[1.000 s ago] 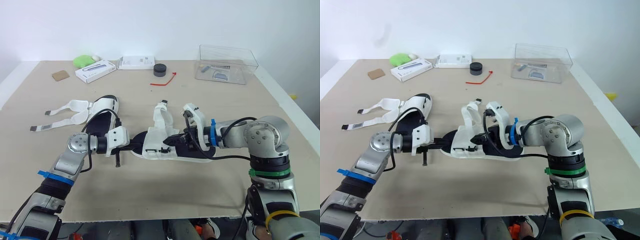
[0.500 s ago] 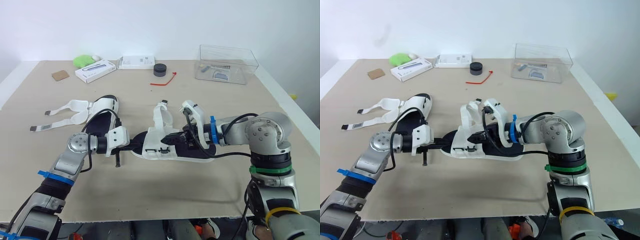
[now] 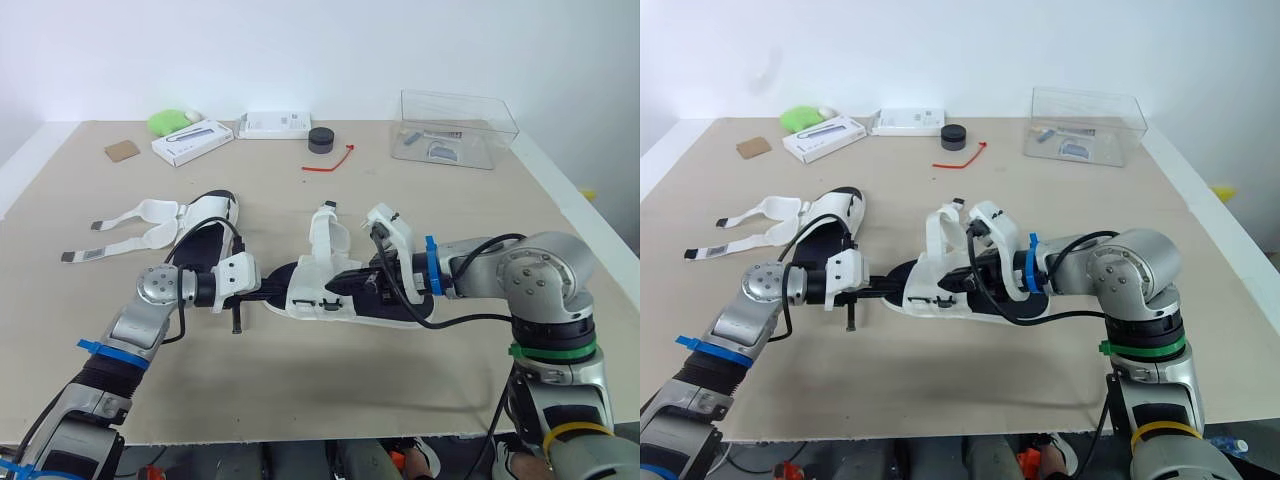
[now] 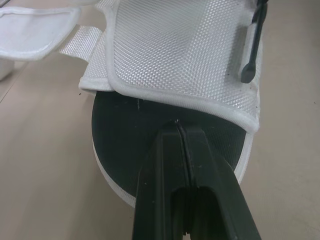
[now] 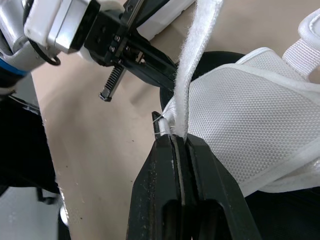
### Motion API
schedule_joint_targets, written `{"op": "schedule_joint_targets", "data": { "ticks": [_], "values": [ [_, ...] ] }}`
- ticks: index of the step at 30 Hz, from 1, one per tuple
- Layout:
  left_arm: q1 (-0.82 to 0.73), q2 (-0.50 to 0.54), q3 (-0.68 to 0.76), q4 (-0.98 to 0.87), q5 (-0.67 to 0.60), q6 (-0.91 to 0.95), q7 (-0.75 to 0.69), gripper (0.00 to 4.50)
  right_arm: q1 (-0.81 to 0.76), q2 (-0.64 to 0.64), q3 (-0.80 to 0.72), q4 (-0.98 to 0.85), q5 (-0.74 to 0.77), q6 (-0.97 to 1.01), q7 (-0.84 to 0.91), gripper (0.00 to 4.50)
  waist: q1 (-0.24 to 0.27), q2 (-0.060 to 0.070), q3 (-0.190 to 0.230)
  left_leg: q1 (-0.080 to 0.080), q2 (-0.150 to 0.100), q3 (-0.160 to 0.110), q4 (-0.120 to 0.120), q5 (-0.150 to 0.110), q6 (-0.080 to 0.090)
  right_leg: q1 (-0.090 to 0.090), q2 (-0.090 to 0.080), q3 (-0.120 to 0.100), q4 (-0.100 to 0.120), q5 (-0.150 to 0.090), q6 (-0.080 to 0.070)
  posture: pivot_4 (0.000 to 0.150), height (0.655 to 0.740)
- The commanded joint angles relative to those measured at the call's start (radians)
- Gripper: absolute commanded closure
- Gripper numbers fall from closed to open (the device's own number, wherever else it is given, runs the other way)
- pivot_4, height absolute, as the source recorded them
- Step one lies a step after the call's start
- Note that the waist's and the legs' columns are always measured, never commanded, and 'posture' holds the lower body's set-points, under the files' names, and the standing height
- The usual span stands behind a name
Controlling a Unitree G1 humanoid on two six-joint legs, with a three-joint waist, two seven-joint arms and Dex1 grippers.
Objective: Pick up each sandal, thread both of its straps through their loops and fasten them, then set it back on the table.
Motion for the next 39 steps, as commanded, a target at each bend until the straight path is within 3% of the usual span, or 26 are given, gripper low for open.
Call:
{"op": "schedule_joint_targets", "data": {
  "ticks": [1, 13, 15, 16, 18, 26, 39],
  "values": [
    [0.015, 0.014, -0.017, 0.022, 0.037, 0.009, -0.003, 4.50, 0.007, -0.040, 0.022, -0.037, -0.002, -0.027, 0.039, 4.45, 0.000, 0.000, 0.000, 0.000, 0.000, 0.000, 0.000, 0.000, 0.000, 0.000, 0.000, 0.000, 0.000, 0.000, 0.000, 0.150, 0.7400],
    [0.013, 0.013, -0.022, 0.023, 0.036, 0.008, 0.000, 4.50, -0.093, -0.083, 0.056, 0.082, -0.021, -0.064, 0.144, 4.45, 0.000, 0.000, 0.000, 0.000, -0.001, 0.000, 0.000, 0.000, 0.000, 0.000, -0.001, 0.000, 0.000, 0.000, 0.000, 0.150, 0.7400],
    [0.015, 0.015, -0.021, 0.020, 0.035, 0.010, 0.001, 4.50, -0.073, -0.089, 0.064, 0.061, -0.021, -0.063, 0.150, 3.71, 0.001, 0.000, 0.000, 0.000, -0.001, 0.000, 0.000, 0.000, 0.000, 0.000, -0.001, 0.000, 0.000, -0.001, 0.000, 0.150, 0.7400],
    [0.017, 0.016, -0.020, 0.018, 0.034, 0.010, 0.001, 4.50, -0.067, -0.091, 0.067, 0.056, -0.023, -0.066, 0.150, 3.59, 0.001, 0.000, 0.000, 0.000, -0.001, 0.000, 0.000, 0.000, 0.000, 0.000, -0.001, 0.000, 0.000, -0.001, 0.000, 0.150, 0.7400],
    [0.022, 0.019, -0.019, 0.016, 0.034, 0.009, 0.000, 4.50, -0.061, -0.090, 0.067, 0.049, -0.034, -0.081, 0.144, 2.62, 0.001, 0.000, 0.000, 0.000, -0.001, 0.000, 0.000, 0.000, 0.000, 0.000, -0.001, 0.000, 0.000, -0.001, 0.000, 0.150, 0.7400],
    [0.017, 0.021, -0.020, 0.020, 0.038, 0.007, -0.001, 4.50, -0.113, -0.069, 0.044, 0.122, -0.065, -0.111, 0.139, 2.62, 0.000, 0.000, 0.000, 0.001, 0.000, 0.000, 0.000, 0.000, 0.000, 0.000, 0.000, 0.000, 0.000, 0.000, 0.000, 0.150, 0.7400],
    [0.015, 0.015, -0.019, 0.032, 0.044, -0.006, 0.002, 4.50, -0.249, -0.035, 0.146, 0.337, -0.160, -0.176, 0.242, 2.62, 0.000, 0.000, 0.000, 0.001, 0.000, 0.001, 0.000, 0.000, 0.000, 0.000, 0.000, 0.000, 0.000, 0.000, -0.001, 0.150, 0.7400]
  ]
}}
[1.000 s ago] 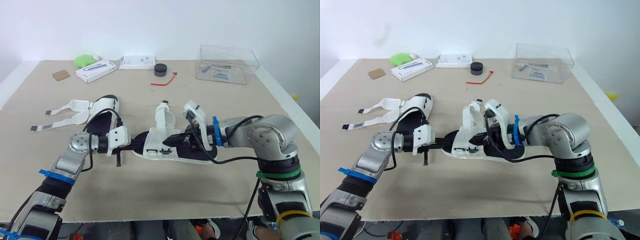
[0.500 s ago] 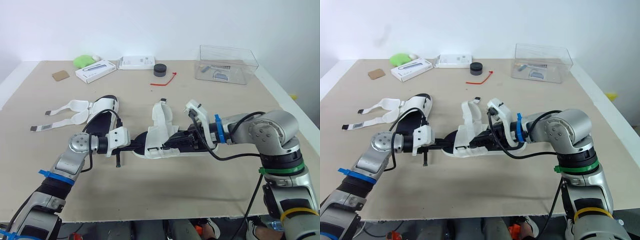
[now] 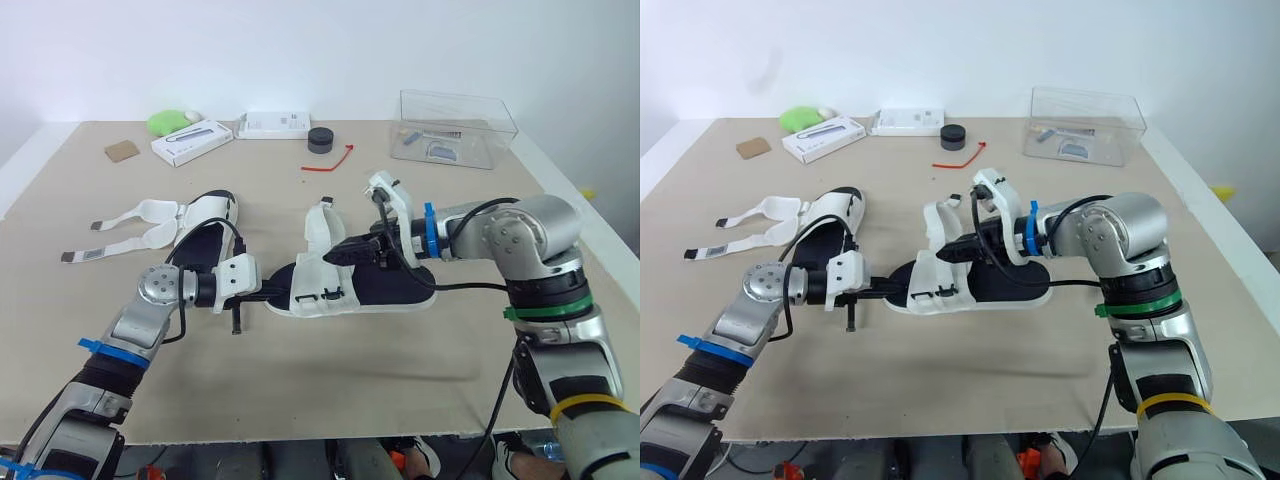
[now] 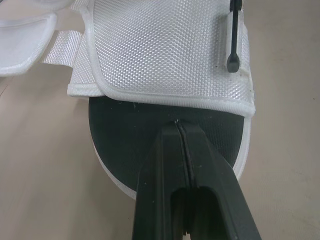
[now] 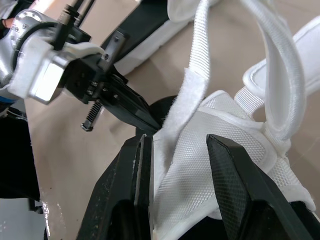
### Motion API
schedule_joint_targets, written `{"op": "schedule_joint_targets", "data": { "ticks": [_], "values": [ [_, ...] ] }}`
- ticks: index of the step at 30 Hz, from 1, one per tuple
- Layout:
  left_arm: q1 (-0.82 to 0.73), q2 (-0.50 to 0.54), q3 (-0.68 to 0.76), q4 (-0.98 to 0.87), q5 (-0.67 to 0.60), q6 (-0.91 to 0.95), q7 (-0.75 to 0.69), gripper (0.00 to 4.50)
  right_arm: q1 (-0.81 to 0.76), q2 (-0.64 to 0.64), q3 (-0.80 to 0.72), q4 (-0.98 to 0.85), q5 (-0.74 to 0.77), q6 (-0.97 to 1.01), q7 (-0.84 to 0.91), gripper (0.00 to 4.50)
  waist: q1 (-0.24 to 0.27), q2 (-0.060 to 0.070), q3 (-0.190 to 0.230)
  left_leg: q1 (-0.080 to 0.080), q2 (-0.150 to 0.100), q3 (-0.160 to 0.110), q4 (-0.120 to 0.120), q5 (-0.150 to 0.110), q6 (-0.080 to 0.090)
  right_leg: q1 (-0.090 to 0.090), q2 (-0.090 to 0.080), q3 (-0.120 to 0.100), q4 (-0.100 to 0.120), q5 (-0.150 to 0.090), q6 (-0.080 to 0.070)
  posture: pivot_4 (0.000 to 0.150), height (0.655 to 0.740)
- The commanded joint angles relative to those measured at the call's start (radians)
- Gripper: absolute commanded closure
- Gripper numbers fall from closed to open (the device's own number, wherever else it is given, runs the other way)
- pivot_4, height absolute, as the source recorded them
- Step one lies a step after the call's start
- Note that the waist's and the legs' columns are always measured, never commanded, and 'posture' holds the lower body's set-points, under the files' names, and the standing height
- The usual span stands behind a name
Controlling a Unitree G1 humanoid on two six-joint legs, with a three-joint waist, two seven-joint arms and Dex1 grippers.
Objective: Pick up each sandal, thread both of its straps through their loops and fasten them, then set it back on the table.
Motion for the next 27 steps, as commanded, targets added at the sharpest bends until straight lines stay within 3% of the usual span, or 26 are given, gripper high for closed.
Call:
{"op": "schedule_joint_targets", "data": {
  "ticks": [1, 6, 27],
  "values": [
    [0.021, 0.015, -0.011, 0.018, 0.034, 0.010, 0.001, 4.50, -0.052, -0.002, 0.014, 0.021, -0.008, -0.008, 0.052, 2.85, 0.000, 0.000, 0.000, 0.000, 0.000, 0.000, 0.000, 0.000, 0.000, 0.000, 0.000, 0.000, 0.000, 0.000, 0.000, 0.150, 0.7400],
    [0.030, 0.020, -0.008, 0.011, 0.034, 0.011, 0.004, 4.50, -0.063, 0.000, 0.023, 0.028, -0.017, -0.003, 0.084, 4.45, 0.000, 0.000, 0.000, 0.000, 0.000, 0.000, 0.000, 0.000, 0.000, 0.000, 0.000, 0.000, 0.000, 0.000, 0.000, 0.150, 0.7400],
    [0.016, 0.016, -0.015, 0.024, 0.041, 0.010, 0.001, 4.50, 0.096, 0.018, -0.096, -0.186, 0.022, 0.139, -0.030, 4.45, 0.000, 0.000, 0.000, 0.000, 0.000, -0.001, 0.000, 0.000, 0.000, 0.000, 0.000, 0.000, 0.000, 0.000, 0.000, 0.150, 0.7400]
  ]
}}
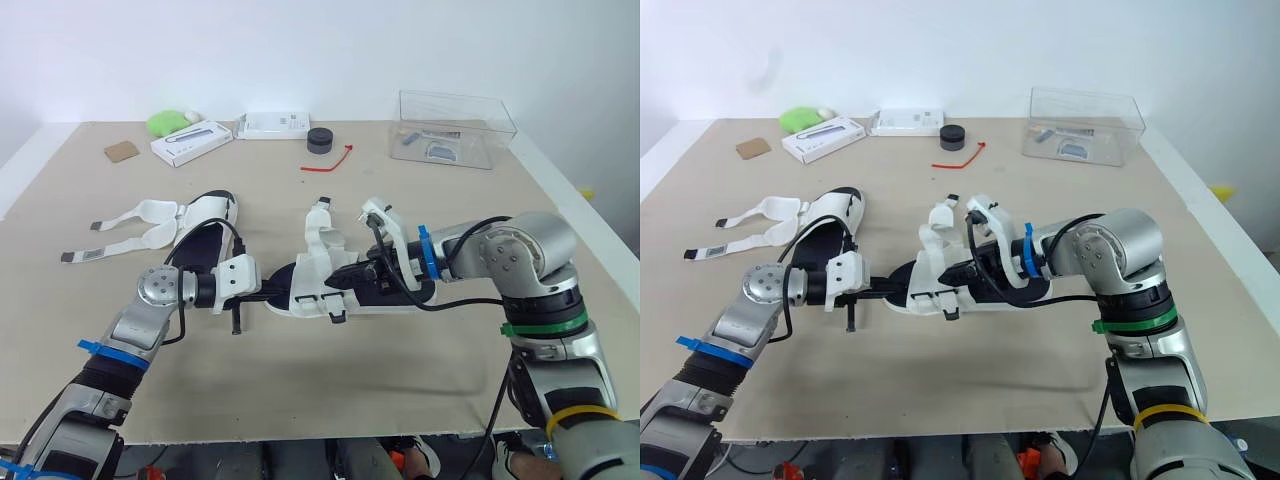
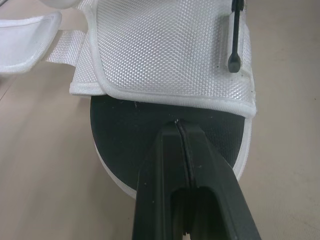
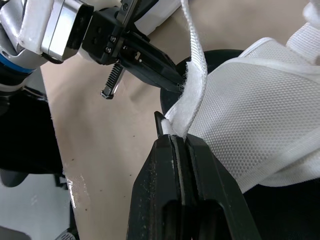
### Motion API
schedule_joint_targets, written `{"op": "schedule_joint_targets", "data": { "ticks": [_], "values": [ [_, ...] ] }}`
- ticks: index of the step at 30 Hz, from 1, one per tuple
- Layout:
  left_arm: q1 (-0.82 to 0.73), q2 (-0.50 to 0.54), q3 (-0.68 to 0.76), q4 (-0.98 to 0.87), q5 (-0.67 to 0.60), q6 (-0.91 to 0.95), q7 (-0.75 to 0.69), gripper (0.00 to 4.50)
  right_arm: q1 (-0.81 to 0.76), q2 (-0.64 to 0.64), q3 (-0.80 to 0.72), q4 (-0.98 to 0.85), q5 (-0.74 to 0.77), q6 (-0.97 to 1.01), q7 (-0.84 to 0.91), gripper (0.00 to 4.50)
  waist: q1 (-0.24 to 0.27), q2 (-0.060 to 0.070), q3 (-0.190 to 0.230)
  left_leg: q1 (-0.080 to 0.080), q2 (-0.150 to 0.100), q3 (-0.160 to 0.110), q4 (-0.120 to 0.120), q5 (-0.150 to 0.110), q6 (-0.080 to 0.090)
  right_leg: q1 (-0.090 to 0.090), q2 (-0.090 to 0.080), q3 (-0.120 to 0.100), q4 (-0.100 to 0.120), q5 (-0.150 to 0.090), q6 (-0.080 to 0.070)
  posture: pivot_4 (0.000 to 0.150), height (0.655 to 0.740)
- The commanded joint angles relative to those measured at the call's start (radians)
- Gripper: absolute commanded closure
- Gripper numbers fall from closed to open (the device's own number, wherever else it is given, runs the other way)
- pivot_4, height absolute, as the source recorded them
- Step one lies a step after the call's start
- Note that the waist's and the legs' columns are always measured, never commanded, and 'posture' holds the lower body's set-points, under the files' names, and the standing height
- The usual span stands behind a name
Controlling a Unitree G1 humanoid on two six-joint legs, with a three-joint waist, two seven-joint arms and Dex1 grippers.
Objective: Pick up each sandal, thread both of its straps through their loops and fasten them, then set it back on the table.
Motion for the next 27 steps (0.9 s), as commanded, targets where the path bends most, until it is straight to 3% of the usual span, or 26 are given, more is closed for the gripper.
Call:
{"op": "schedule_joint_targets", "data": {
  "ticks": [1, 7, 8, 9, 11, 27],
  "values": [
    [0.008, 0.015, -0.017, 0.031, 0.039, 0.012, -0.005, 4.50, 0.001, -0.004, -0.044, -0.036, 0.006, 0.000, -0.022, 4.45, 0.000, 0.000, 0.000, 0.000, 0.000, 0.000, 0.000, 0.000, 0.000, 0.000, 0.000, 0.000, 0.000, 0.000, 0.000, 0.150, 0.7400],
    [0.008, 0.013, -0.022, 0.033, 0.040, 0.013, -0.009, 4.50, 0.036, -0.026, -0.075, -0.121, 0.056, 0.041, -0.022, 4.45, 0.000, 0.000, 0.000, 0.000, 0.000, 0.000, 0.000, 0.000, 0.000, 0.000, 0.000, 0.000, 0.000, 0.000, 0.000, 0.150, 0.7400],
    [0.008, 0.013, -0.022, 0.032, 0.040, 0.013, -0.009, 4.50, 0.039, -0.032, -0.074, -0.131, 0.059, 0.039, -0.020, 3.78, 0.000, 0.000, 0.000, 0.000, 0.000, 0.000, 0.000, 0.000, 0.000, 0.000, 0.000, 0.000, 0.000, 0.000, 0.000, 0.150, 0.7400],
    [0.007, 0.013, -0.022, 0.033, 0.040, 0.013, -0.009, 4.50, 0.040, -0.036, -0.072, -0.135, 0.059, 0.034, -0.020, 3.56, 0.000, 0.000, 0.000, 0.000, 0.000, 0.000, 0.000, 0.000, 0.000, 0.000, 0.000, 0.000, 0.000, 0.000, 0.000, 0.150, 0.7400],
    [0.005, 0.012, -0.023, 0.036, 0.041, 0.012, -0.010, 4.50, 0.033, -0.043, -0.072, -0.133, 0.055, 0.007, -0.019, 2.58, 0.000, 0.000, 0.000, 0.000, 0.000, 0.000, 0.000, 0.000, 0.000, 0.000, 0.000, 0.000, 0.000, 0.000, 0.000, 0.150, 0.7400],
    [0.008, 0.002, -0.025, 0.031, 0.047, 0.011, -0.006, 4.50, -0.101, 0.004, -0.022, 0.060, -0.016, -0.124, -0.010, 2.58, 0.000, 0.000, 0.000, 0.001, 0.000, 0.000, 0.000, 0.001, 0.001, 0.001, 0.000, 0.000, 0.000, 0.000, 0.000, 0.150, 0.7400]
  ]
}}
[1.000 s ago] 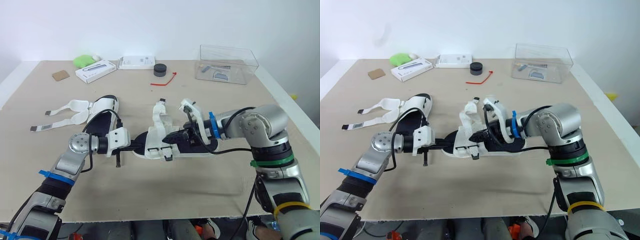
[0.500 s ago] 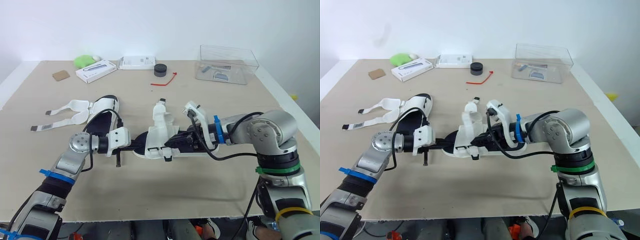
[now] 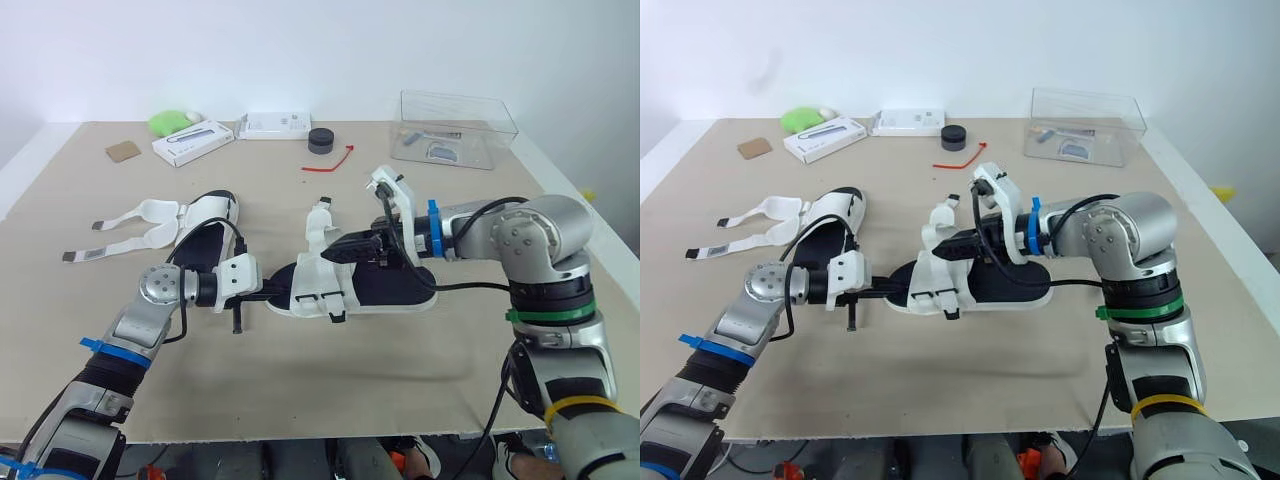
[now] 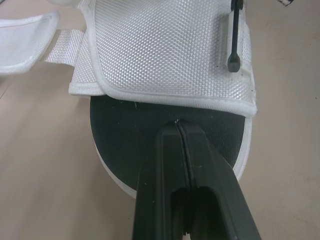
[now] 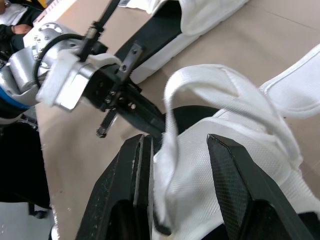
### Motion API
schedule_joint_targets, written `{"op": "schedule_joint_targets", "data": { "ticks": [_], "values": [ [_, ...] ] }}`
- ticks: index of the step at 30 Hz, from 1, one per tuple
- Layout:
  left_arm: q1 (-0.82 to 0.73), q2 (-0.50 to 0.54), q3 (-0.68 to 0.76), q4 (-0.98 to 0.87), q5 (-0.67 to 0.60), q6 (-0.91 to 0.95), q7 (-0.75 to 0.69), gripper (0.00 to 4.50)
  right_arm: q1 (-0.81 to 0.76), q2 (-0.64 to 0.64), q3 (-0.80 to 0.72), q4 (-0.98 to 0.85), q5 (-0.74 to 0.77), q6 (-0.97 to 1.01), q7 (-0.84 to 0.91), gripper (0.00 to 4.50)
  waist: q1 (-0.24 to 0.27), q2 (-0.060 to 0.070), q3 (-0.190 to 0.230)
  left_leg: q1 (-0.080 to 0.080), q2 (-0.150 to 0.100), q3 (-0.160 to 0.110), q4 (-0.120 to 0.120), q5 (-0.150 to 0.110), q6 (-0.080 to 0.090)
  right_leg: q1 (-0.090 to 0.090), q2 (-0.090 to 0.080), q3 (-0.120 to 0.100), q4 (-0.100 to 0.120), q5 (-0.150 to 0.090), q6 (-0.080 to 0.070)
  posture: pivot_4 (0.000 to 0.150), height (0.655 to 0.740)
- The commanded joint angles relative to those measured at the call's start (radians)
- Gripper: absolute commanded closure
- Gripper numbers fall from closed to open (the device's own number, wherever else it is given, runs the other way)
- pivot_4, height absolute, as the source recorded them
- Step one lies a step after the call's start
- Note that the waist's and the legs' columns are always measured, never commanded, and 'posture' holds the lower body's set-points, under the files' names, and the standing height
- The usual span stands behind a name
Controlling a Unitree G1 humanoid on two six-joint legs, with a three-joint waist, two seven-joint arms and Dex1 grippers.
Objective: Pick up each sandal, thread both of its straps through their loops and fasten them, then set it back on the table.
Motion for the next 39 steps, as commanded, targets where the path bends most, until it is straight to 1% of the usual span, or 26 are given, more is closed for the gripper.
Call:
{"op": "schedule_joint_targets", "data": {
  "ticks": [1, 4, 7, 10, 12, 15, 16, 19, 23, 29, 39],
  "values": [
    [0.020, 0.011, -0.022, 0.017, 0.040, 0.013, 0.001, 4.50, -0.031, -0.007, 0.017, 0.007, -0.011, -0.031, 0.027, 2.58, 0.000, 0.000, 0.000, 0.000, 0.000, 0.000, 0.000, 0.000, 0.000, 0.000, 0.000, 0.000, 0.000, 0.000, 0.000, 0.150, 0.7400],
    [0.023, 0.014, -0.020, 0.013, 0.040, 0.014, 0.001, 4.50, -0.032, -0.022, 0.033, 0.009, -0.014, -0.032, 0.051, 2.58, 0.000, 0.000, 0.000, 0.000, 0.000, 0.000, 0.000, 0.000, 0.000, 0.000, 0.000, 0.000, 0.000, 0.000, 0.000, 0.150, 0.7400],
    [0.036, 0.022, -0.016, -0.002, 0.038, 0.019, 0.001, 4.50, -0.006, -0.125, 0.027, -0.033, 0.033, -0.010, 0.156, 2.58, 0.000, 0.000, 0.000, 0.000, 0.000, 0.000, 0.000, 0.000, 0.000, 0.000, 0.000, 0.000, 0.000, 0.000, 0.000, 0.150, 0.7400],
    [0.046, 0.028, -0.016, -0.013, 0.037, 0.026, 0.002, 4.50, 0.057, -0.278, 0.004, -0.106, 0.090, -0.025, 0.291, 2.58, 0.003, 0.000, 0.000, -0.001, 0.000, -0.001, -0.001, -0.001, 0.001, 0.000, -0.001, 0.000, -0.001, -0.001, 0.001, 0.150, 0.7400],
    [0.048, 0.029, -0.016, -0.017, 0.036, 0.029, 0.000, 4.50, 0.088, -0.326, -0.018, -0.136, 0.129, -0.019, 0.329, 2.58, 0.003, 0.000, 0.000, -0.001, 0.000, 0.000, -0.001, -0.002, 0.002, 0.000, -0.001, 0.000, -0.001, -0.002, 0.001, 0.150, 0.7400],
    [0.046, 0.030, -0.018, -0.014, 0.035, 0.030, -0.006, 4.50, 0.143, -0.352, -0.076, -0.195, 0.223, 0.043, 0.353, 2.58, -0.001, 0.000, 0.000, 0.001, 0.001, 0.000, -0.001, -0.003, 0.003, 0.000, -0.002, 0.001, -0.001, -0.002, 0.000, 0.150, 0.7400],
    [0.043, 0.030, -0.019, -0.011, 0.036, 0.029, -0.007, 4.50, 0.179, -0.344, -0.083, -0.225, 0.235, 0.045, 0.339, 2.58, 0.000, 0.000, -0.001, 0.001, 0.001, 0.000, -0.001, -0.002, 0.003, 0.000, -0.001, 0.001, -0.001, -0.002, 0.000, 0.150, 0.7400],
    [0.028, 0.024, -0.023, 0.003, 0.038, 0.028, -0.009, 4.50, 0.293, -0.278, -0.081, -0.283, 0.208, 0.029, 0.230, 2.58, 0.000, -0.002, -0.002, 0.004, 0.003, -0.002, -0.001, -0.002, 0.003, 0.004, 0.000, -0.001, -0.001, -0.005, 0.003, 0.150, 0.7400],
    [0.016, 0.021, -0.025, 0.013, 0.039, 0.027, -0.012, 4.50, 0.364, -0.219, -0.075, -0.302, 0.160, -0.022, 0.137, 2.58, 0.000, 0.000, -0.002, 0.005, 0.003, -0.001, -0.001, -0.002, 0.003, 0.004, 0.001, 0.000, 0.000, -0.005, 0.004, 0.150, 0.7400],
    [0.021, 0.024, -0.025, 0.009, 0.038, 0.025, -0.016, 4.50, 0.365, -0.159, -0.069, -0.277, 0.107, -0.071, 0.054, 2.58, 0.000, 0.000, -0.002, 0.005, 0.002, 0.000, 0.000, -0.001, 0.003, 0.004, 0.002, 0.000, 0.000, -0.005, 0.005, 0.150, 0.7400],
    [0.018, 0.022, -0.024, 0.008, 0.040, 0.031, -0.009, 4.50, 0.357, -0.128, -0.044, -0.290, 0.150, -0.014, 0.056, 2.58, 0.000, 0.000, -0.002, 0.004, 0.002, -0.001, 0.000, -0.001, 0.003, 0.004, 0.002, 0.000, 0.000, -0.005, 0.005, 0.150, 0.7400]
  ]
}}
